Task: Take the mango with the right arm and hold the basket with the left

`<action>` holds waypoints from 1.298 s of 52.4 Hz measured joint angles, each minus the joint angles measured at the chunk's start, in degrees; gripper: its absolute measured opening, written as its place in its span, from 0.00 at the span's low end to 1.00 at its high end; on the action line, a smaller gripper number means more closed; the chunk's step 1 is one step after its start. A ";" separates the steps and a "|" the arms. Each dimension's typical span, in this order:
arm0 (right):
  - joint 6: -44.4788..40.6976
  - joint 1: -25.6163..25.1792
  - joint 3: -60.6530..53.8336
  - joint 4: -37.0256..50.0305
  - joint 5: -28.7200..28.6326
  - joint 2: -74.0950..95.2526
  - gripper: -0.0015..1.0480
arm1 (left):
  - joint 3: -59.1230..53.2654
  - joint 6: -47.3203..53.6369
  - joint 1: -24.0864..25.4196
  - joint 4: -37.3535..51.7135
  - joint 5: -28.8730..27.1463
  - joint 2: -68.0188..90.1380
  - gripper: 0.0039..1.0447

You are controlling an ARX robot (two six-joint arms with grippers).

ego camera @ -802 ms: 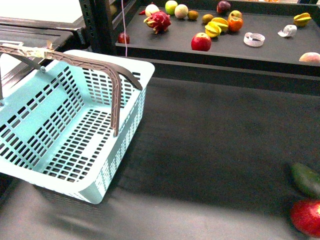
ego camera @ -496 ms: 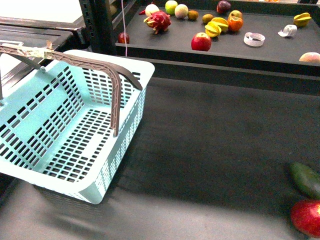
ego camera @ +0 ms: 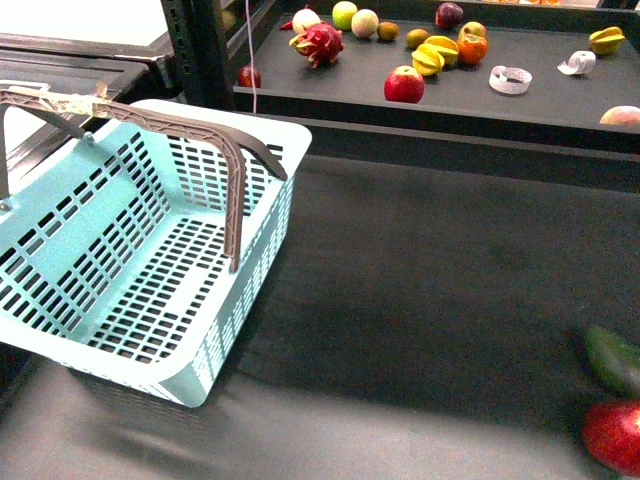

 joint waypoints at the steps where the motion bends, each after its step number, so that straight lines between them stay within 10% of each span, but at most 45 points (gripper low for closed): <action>1: -0.02 0.00 0.00 0.00 0.00 0.00 0.92 | 2.97 -1.84 1.73 3.10 2.14 6.62 0.92; 17: -0.02 0.00 0.00 0.00 0.02 0.00 0.92 | 24.39 -12.76 -1.64 0.48 9.29 43.01 0.92; 50: -0.02 0.00 0.00 0.00 0.09 0.00 0.92 | 47.93 -22.93 -8.70 -7.21 13.64 62.42 0.91; 68: -0.02 0.00 0.00 0.00 0.09 0.00 0.92 | 50.23 -25.79 -8.76 -8.61 15.32 63.67 0.27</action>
